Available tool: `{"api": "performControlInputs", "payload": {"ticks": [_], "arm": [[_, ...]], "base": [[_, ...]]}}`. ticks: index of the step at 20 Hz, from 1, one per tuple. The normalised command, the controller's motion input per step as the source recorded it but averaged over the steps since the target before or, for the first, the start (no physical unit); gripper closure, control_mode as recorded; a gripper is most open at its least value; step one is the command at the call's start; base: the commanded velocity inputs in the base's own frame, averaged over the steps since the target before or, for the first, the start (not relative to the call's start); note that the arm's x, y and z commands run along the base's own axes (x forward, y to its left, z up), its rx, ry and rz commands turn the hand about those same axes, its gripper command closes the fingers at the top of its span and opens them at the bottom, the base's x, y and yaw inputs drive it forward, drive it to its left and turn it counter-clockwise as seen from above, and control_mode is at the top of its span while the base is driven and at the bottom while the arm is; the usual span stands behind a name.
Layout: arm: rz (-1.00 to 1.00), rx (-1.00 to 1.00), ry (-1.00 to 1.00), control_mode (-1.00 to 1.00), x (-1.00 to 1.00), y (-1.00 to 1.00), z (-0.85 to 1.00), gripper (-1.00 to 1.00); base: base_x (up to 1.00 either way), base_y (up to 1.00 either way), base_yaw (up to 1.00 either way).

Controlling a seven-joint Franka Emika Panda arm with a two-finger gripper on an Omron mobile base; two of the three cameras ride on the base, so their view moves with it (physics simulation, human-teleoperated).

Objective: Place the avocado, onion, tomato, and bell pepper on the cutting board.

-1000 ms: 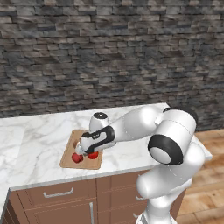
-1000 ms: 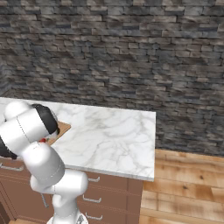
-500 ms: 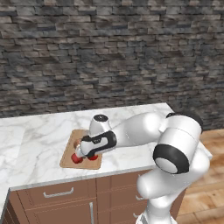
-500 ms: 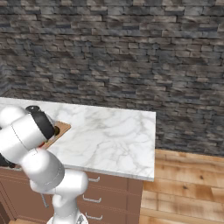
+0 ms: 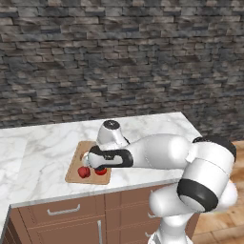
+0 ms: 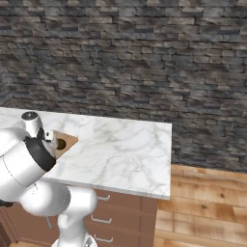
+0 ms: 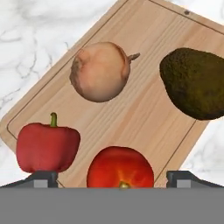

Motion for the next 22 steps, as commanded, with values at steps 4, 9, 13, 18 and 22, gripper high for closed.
{"api": "performControlInputs", "payload": {"ticks": [4,9,13,18,22], "arm": [[0.0,0.0,-0.14,-1.0,-0.18,-0.01,0.91,-1.0],[0.0,0.0,-0.16,-1.0,-0.51,-0.26,1.0,-1.0],[-0.01,0.0,-0.18,-1.0,-0.78,-0.51,1.0,-1.0],[-0.03,0.04,-0.17,-1.0,-0.78,-0.72,0.98,-1.0],[-0.03,0.1,-0.15,-1.0,-0.68,-0.86,0.9,-1.0]], "base": [[0.0,0.0,0.0],[0.0,0.0,0.0],[0.0,0.0,0.0],[0.0,0.0,0.0],[0.0,0.0,0.0]]}}
